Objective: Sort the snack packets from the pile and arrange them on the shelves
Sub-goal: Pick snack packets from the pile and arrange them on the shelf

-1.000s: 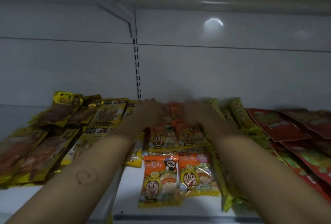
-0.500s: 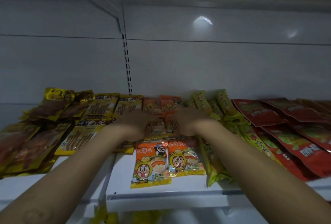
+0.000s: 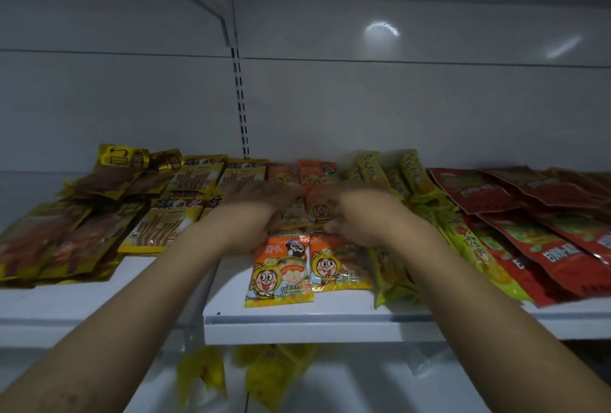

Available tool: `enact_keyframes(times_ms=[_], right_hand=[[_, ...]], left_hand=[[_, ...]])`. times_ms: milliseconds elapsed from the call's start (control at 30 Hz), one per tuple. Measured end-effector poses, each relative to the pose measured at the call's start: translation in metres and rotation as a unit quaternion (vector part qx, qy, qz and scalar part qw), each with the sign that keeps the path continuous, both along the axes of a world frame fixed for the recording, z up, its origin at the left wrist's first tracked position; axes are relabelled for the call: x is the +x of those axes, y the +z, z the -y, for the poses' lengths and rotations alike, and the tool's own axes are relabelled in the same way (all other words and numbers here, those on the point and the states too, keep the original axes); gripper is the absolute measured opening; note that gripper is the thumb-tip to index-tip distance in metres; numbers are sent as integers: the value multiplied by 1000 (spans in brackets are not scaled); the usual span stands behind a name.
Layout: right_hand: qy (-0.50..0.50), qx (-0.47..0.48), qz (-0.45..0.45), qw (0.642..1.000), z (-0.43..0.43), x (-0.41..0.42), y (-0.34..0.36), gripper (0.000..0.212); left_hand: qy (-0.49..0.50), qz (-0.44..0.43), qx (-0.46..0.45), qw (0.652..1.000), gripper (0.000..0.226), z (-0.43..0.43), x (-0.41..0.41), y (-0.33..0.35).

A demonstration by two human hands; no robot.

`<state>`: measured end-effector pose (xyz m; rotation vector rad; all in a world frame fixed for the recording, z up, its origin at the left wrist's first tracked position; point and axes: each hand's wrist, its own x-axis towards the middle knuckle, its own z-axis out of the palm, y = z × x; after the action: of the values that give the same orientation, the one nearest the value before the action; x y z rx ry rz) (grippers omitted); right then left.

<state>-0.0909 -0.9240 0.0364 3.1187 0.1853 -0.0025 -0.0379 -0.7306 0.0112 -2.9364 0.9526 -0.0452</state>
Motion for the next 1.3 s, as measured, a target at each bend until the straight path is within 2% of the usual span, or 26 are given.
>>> enact_keyframes(times_ms=[67, 167, 267, 400, 600, 867, 1167, 1300], right_hand=[[-2, 4, 19, 1000, 0, -29, 4, 48], [4, 0, 33, 999, -8, -51, -10, 41], [-6, -21, 22, 1000, -21, -50, -32, 49], [-34, -56, 6, 998, -27, -44, -49, 42], [-46, -12, -17, 999, -29, -50, -55, 52], [-76, 47, -2, 996, -36, -56, -56, 55], [-92, 109, 95, 985, -4, -69, -19, 48], [-136, 159, 113, 971, 58, -60, -2, 44]], left_hand=[[1, 28, -11, 1000, 54, -3, -27, 3], [-9, 15, 16, 1000, 57, -9, -55, -4], [-4, 7, 46, 999, 57, -12, -63, -18], [-7, 31, 68, 997, 56, -11, -63, -33], [-17, 54, 70, 996, 56, -15, -59, -46], [-51, 43, 69, 995, 58, -19, -54, -42], [-71, 59, -35, 995, 47, 12, -51, 3], [-52, -2, -67, 996, 40, 50, -41, 23]])
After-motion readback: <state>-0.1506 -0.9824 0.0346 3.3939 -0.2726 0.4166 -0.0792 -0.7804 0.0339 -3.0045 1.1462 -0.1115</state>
